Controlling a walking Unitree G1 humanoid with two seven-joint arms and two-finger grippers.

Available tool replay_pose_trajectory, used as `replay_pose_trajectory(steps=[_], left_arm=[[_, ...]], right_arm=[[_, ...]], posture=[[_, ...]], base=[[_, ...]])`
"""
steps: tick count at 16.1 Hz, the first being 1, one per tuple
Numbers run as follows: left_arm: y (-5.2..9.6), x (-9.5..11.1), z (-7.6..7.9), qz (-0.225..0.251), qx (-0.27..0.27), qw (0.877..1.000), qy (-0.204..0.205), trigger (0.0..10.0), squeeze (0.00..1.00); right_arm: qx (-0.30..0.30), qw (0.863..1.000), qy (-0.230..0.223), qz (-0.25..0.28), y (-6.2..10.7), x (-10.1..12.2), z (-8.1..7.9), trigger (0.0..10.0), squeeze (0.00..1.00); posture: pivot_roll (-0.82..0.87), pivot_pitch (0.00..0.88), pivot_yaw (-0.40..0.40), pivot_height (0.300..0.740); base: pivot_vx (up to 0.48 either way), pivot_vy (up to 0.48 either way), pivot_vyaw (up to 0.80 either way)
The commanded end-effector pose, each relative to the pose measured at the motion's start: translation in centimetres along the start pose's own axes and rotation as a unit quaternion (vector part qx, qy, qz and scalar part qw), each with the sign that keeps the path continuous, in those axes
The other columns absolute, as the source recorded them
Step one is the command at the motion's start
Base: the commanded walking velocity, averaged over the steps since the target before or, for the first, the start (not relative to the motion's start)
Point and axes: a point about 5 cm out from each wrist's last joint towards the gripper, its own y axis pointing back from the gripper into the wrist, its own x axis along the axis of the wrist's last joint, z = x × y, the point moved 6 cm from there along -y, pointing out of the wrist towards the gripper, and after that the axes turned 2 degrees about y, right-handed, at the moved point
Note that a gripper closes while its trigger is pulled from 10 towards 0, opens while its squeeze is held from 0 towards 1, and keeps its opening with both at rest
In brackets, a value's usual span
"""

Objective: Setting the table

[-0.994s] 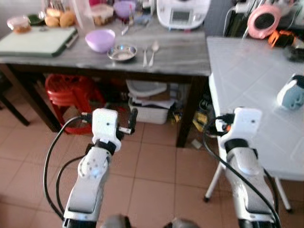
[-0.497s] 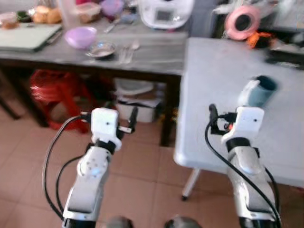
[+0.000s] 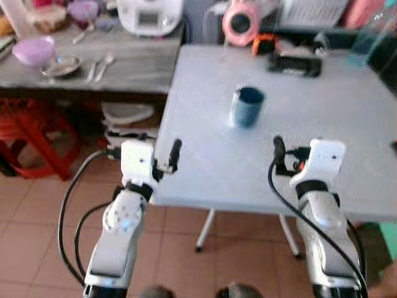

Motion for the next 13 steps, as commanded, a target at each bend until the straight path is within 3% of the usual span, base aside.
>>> replay_pose_trajectory(steps=[1,6,13], left_arm=[[0.2,-0.17,-0.59,-0.003,0.005,1.0,-0.004,10.0,0.0],[0.21,0.03,-0.19,0.004,-0.007,1.0,-0.001,10.0,0.0],[0.2,0.09,-0.01,0.006,-0.013,1.0,0.001,10.0,0.0]], right_arm=[[0.015,1.0,0.003,0.009,-0.06,0.55,-0.81,10.0,0.0],[0.019,1.0,0.009,0.012,0.02,0.62,-0.87,10.0,0.0],[0.018,1.0,0.013,0.009,0.03,0.53,-0.81,10.0,0.0]], posture=[[0.0,0.049,0.024,0.74],[0.0,0.05,0.025,0.74],[0.0,0.055,0.024,0.74]], base=[[0.0,0.0,0.0],[0.049,0.0,0.55],[0.309,0.0,0.0]])
